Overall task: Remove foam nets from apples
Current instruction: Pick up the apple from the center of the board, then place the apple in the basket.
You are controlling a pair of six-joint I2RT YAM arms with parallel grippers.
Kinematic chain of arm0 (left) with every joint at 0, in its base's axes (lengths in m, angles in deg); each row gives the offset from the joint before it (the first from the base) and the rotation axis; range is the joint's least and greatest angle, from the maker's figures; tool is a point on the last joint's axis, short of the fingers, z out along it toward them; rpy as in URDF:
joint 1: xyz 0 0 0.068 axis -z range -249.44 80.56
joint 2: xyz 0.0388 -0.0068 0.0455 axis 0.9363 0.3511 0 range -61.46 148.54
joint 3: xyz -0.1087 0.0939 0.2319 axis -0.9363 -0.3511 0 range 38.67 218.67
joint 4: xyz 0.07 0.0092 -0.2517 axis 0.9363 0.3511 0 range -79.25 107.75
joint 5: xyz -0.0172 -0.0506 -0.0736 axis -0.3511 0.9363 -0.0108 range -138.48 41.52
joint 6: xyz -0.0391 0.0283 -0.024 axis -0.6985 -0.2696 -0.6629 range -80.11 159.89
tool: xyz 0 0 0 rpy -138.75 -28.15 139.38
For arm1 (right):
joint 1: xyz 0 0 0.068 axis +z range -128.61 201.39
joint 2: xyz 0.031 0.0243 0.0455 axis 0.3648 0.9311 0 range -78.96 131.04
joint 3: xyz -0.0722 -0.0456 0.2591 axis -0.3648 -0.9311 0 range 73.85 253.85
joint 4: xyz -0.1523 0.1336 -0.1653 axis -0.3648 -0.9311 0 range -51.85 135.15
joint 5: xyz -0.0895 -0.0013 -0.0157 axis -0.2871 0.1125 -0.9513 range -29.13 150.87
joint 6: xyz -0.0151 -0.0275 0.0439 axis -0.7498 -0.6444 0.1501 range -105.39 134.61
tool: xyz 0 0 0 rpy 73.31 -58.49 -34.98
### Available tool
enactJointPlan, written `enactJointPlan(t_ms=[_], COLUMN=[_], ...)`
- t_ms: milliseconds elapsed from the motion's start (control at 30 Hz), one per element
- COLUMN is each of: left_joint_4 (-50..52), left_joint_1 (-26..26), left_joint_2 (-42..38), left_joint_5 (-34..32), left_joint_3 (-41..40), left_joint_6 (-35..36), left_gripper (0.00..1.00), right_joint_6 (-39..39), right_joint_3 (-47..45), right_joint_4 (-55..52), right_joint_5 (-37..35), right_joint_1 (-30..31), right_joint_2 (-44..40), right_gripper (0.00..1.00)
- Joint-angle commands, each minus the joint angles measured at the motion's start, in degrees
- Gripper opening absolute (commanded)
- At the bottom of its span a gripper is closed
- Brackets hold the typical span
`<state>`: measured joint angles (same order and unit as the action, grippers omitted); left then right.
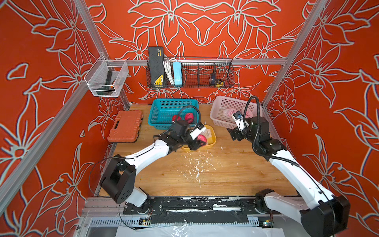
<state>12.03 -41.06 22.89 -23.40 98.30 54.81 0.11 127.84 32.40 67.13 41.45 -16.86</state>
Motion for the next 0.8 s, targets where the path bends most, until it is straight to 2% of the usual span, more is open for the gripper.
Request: enactJointPlan(t_ms=[0,133,267,400,533,633,767], left_joint_4=[-3.6,-6.0,-8.3,-6.1,-5.6,-1.9,-1.1], left_joint_1=[-5.7,-13.8,-19.8,-22.1,-23.6,-24.0,-24.6], left_joint_2=[0.0,6.8,14.9,24.4,31.3,35.2,37.0], left_joint_5=[-6.6,-14.0,-15.9,-19.2,-19.7,-21.2,-22.1], left_joint_3=[3.5,9.6,14.6,21.3,25.7,29.1,29.3], left_joint_6=[-4.1,-9.5,-12.2,-11.6,-12.0,-11.3,-11.9], left_gripper=[0.49,0.5,0.5,0.5,0.5,0.5,0.52], right_joint_6=[2.8,3.8,2.9,2.4,3.0,3.4,4.8], right_joint_3=[1.5,1.6,2.7,4.8,7.9,11.0,15.3], right_joint_4=[0.1,0.3,-0.1,0.0,0.6,0.4,-1.1], right_joint_5=[1.9,2.7,2.1,1.3,0.4,-1.1,-3.7], right_joint_1=[0.0,-0.1,-0.1,-0.3,-0.8,-1.7,-3.6], right_joint_2=[0.1,1.6,3.8,7.5,11.9,15.1,19.5], right_gripper=[0.91,0.91,0.92,0.92,0.93,0.93,0.93])
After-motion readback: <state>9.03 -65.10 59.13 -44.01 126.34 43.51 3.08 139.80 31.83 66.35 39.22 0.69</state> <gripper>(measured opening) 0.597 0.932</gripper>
